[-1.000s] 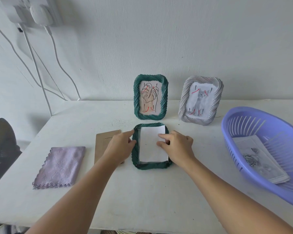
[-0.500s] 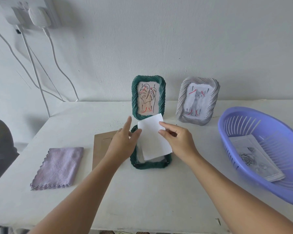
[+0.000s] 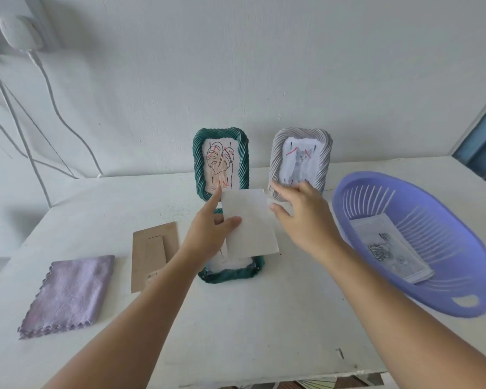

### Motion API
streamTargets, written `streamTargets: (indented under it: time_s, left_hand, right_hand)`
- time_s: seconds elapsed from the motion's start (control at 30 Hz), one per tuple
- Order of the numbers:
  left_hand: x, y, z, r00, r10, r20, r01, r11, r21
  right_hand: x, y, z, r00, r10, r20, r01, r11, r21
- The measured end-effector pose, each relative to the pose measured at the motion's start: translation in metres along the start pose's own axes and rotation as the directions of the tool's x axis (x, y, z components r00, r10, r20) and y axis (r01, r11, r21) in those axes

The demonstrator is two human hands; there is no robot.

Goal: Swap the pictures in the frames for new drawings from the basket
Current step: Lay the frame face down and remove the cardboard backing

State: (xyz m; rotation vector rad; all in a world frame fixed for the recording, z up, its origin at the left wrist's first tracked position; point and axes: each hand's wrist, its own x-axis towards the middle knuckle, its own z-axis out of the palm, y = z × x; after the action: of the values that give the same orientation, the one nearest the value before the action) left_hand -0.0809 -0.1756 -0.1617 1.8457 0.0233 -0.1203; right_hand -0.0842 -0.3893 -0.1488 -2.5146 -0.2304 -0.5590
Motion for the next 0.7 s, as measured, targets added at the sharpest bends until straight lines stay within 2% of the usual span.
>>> streamTargets:
  time_s: [0.07,0.17,0.27,0.37,0.57,0.7]
  left_hand:
    - [0.004,0.001,0.010,1.000,0.003,0.022,-0.003,1.000,0.021]
    - [0.011,0.002,0.031,0.998,-0.026,0.061,0.026,1.000,0.012]
    - [0.014,0.006,0.054,0.995,-0.025,0.099,0.016,0.996,0.091]
    - [0.015,0.012,0.074,0.991,-0.021,0.135,0.002,0.990,0.141]
    - [0.021,0.020,0.118,0.978,-0.057,0.199,0.010,0.973,0.230]
    - [0.026,0.020,0.142,0.974,-0.081,0.210,0.015,0.955,0.297]
  right_hand:
    - [0.000,0.009,-0.022,0.999,0.043,-0.015,-0.045,0.990,-0.134]
    - [-0.006,0.023,-0.049,0.977,0.208,0.041,-0.189,0.942,-0.276]
    - [-0.017,0.039,-0.067,0.911,0.373,0.176,-0.298,0.890,-0.344]
    - [-0.026,0.049,-0.075,0.865,0.432,0.255,-0.365,0.890,-0.272]
    - [-0.025,0.056,-0.083,0.902,0.409,0.139,-0.406,0.913,-0.052]
    - [-0.022,0.054,-0.093,0.893,0.434,0.122,-0.442,0.896,0.047]
